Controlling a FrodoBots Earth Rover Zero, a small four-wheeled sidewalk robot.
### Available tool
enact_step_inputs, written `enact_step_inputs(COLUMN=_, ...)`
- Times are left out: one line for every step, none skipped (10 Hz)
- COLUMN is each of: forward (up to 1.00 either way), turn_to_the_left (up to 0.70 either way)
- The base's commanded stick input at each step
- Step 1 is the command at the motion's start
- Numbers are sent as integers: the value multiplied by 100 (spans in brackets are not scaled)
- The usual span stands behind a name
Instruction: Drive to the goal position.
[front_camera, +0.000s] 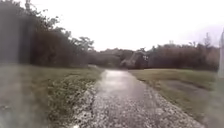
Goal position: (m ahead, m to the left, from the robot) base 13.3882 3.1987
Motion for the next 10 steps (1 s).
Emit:
enact_step_inputs(forward=70, turn_to_the_left=0)
enact_step_inputs(forward=70, turn_to_the_left=0)
enact_step_inputs(forward=70, turn_to_the_left=0)
enact_step_inputs(forward=70, turn_to_the_left=0)
enact_step_inputs(forward=70, turn_to_the_left=0)
enact_step_inputs(forward=70, turn_to_the_left=0)
enact_step_inputs(forward=70, turn_to_the_left=0)
enact_step_inputs(forward=70, turn_to_the_left=0)
enact_step_inputs(forward=70, turn_to_the_left=0)
enact_step_inputs(forward=70, turn_to_the_left=0)
